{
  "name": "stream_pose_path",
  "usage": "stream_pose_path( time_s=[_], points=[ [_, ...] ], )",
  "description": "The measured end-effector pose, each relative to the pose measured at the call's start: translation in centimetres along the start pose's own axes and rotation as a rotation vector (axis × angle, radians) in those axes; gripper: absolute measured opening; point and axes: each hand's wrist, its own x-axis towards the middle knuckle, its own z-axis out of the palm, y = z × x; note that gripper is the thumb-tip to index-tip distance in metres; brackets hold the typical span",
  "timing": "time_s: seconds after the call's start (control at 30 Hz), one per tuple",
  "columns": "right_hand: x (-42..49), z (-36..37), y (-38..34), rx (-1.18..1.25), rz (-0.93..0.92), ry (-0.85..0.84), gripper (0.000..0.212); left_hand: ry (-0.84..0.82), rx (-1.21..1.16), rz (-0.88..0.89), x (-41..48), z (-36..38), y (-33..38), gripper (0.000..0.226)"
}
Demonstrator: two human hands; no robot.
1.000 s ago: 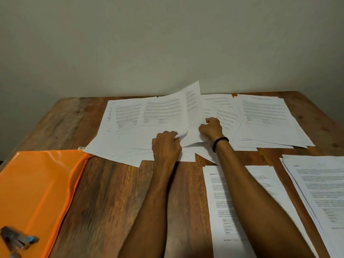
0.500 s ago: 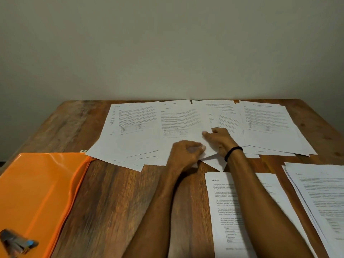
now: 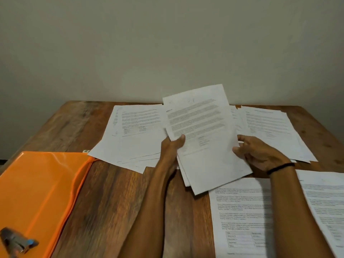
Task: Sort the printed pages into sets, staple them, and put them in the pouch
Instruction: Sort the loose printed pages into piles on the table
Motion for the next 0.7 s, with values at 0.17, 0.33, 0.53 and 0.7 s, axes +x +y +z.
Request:
stream_pose_path(
  time_s=[0.17,0.33,0.53,0.7],
  points=[
    [-0.2,2.3,0.2,-0.148,-0.13,0.06,0.039,0.02,0.031,0.079,0.2,-0.7,-0.2,0.046],
    [0.3,5.2,-0.3,-0.048,-0.263,0.143,0.037,0.018,-0.019,0.14,0.5,-1.6,-0.1,0.056],
    [0.9,5.4,-0.6,-0.078,-0.245,0.169,0.04,0.036,-0.003,0.128,0.9,-1.8,-0.1,0.061],
    [0.4,5.2,-1.9,-0.127,-0.289,0.313,0.02,-0.029,0.019,0.073,0.1,-1.6,1.0,0.048]
  ],
)
